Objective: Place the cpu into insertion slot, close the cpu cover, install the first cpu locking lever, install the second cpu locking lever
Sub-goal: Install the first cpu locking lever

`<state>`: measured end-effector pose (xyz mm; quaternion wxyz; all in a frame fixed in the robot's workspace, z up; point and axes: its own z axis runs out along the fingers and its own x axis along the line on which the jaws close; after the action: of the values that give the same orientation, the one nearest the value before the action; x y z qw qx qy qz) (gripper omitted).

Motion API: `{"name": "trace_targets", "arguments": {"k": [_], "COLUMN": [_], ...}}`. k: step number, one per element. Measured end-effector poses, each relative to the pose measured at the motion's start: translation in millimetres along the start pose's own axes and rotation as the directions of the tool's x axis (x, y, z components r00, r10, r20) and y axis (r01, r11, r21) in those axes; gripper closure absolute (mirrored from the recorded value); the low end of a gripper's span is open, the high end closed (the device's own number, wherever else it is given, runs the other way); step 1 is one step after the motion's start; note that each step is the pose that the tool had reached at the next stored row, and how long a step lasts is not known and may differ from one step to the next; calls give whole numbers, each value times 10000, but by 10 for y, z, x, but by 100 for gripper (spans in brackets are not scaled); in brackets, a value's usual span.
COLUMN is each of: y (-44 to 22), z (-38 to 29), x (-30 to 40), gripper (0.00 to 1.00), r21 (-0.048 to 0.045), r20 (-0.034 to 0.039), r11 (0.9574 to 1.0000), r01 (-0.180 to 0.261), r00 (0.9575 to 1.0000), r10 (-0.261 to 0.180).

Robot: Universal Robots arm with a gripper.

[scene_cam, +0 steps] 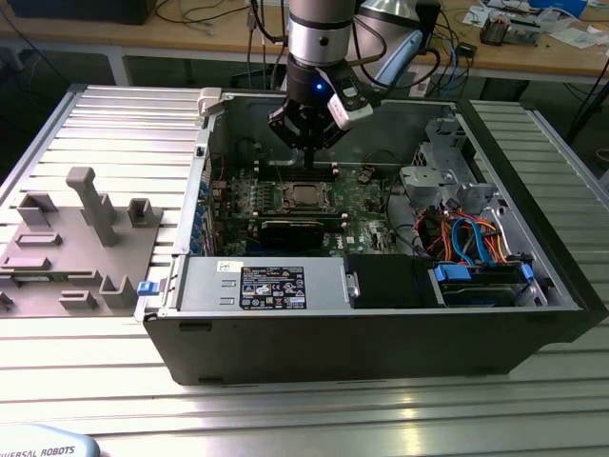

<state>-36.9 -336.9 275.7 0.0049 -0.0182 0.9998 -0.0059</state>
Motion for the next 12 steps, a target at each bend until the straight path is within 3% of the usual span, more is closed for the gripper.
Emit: {"name": "trace_targets", "arguments": {"k": [12], "y": [3], "z": [0], "x": [66], "gripper": [89], "r21": [-34], "r20": [1], "r11": [10000], "r01": [0], "r00": [10000], "r10": [0]}}
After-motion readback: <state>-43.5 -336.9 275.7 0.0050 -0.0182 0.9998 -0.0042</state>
